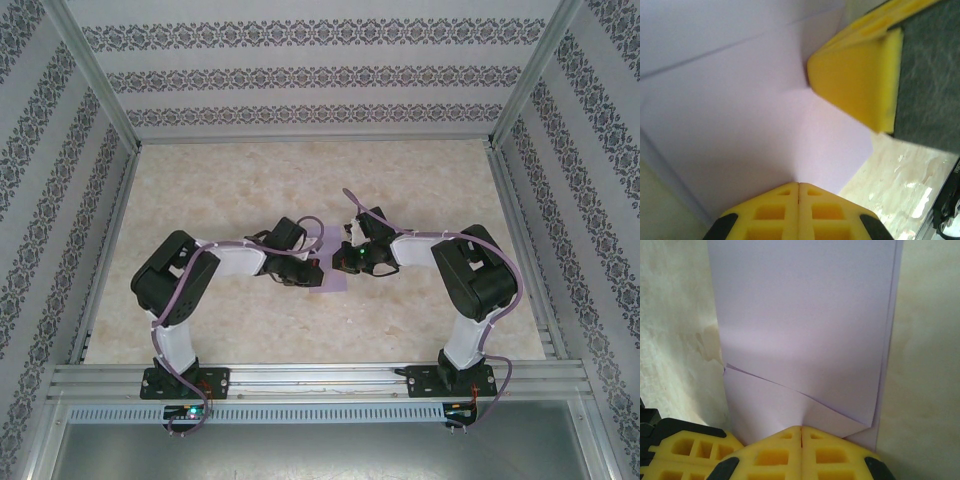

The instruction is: Fold a paper plane with a square sheet of paper (fold left side to right side)

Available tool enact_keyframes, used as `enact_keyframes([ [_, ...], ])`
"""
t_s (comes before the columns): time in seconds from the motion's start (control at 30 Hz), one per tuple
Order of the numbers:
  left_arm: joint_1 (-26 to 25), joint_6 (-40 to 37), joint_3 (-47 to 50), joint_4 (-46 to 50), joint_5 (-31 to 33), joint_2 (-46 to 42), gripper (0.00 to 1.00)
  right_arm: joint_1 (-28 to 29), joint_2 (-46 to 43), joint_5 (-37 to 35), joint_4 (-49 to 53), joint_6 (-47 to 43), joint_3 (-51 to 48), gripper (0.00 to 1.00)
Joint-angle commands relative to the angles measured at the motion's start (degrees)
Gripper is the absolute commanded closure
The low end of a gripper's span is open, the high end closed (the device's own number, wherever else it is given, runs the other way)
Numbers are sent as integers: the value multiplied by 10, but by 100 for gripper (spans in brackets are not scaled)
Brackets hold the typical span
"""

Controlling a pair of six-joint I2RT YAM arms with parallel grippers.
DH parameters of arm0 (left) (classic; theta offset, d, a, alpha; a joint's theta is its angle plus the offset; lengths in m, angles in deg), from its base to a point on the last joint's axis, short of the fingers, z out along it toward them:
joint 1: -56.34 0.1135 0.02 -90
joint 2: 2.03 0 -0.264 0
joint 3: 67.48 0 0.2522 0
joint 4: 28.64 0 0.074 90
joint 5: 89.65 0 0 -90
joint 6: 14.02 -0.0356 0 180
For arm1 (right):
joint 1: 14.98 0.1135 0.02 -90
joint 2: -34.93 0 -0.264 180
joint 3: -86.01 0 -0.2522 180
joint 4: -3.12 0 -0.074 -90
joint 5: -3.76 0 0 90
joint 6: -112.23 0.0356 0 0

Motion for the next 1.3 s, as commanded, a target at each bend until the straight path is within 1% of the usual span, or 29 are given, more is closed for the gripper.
enact_keyframes([
  [0.0, -6, -10, 33, 42, -2, -19, 97, -11, 39, -85, 79, -19, -13, 100],
  [0.23, -6, -10, 63, 51, 7, -47, 97, -18, 36, -86, 85, -24, -13, 100],
  [0.47, -6, -4, 72, 46, 14, -67, 97, -14, 29, -74, 79, -24, -11, 100],
  [0.57, -6, -2, 75, 40, 15, -90, 96, -10, 17, -53, 69, -23, -5, 100],
  [0.7, -2, -3, 73, 35, 36, -136, 90, -1, -16, -13, 52, -21, 14, 100],
  [0.77, 4, -4, 72, 33, 58, -156, 84, 0, -40, -1, 39, -17, 19, 90],
  [0.83, 12, -6, 71, 31, 81, -171, 81, -3, -70, 4, 27, -16, 17, 80],
  [0.9, 20, -6, 70, 28, 108, -182, 73, -8, -107, -6, 16, -15, 4, 69],
  [1.0, 25, -8, 66, 6, 118, -177, 68, -18, -156, -30, 5, -16, -26, 55],
  [1.1, 27, -15, 46, -4, 109, -147, 65, -32, -192, -43, -6, -16, -60, 45],
  [1.23, 27, -19, 20, -16, 105, -99, 63, -44, -220, -39, -15, -15, -95, 35],
  [1.27, 28, -17, 16, -21, 106, -89, 63, -46, -225, -40, -15, -15, -102, 35],
])
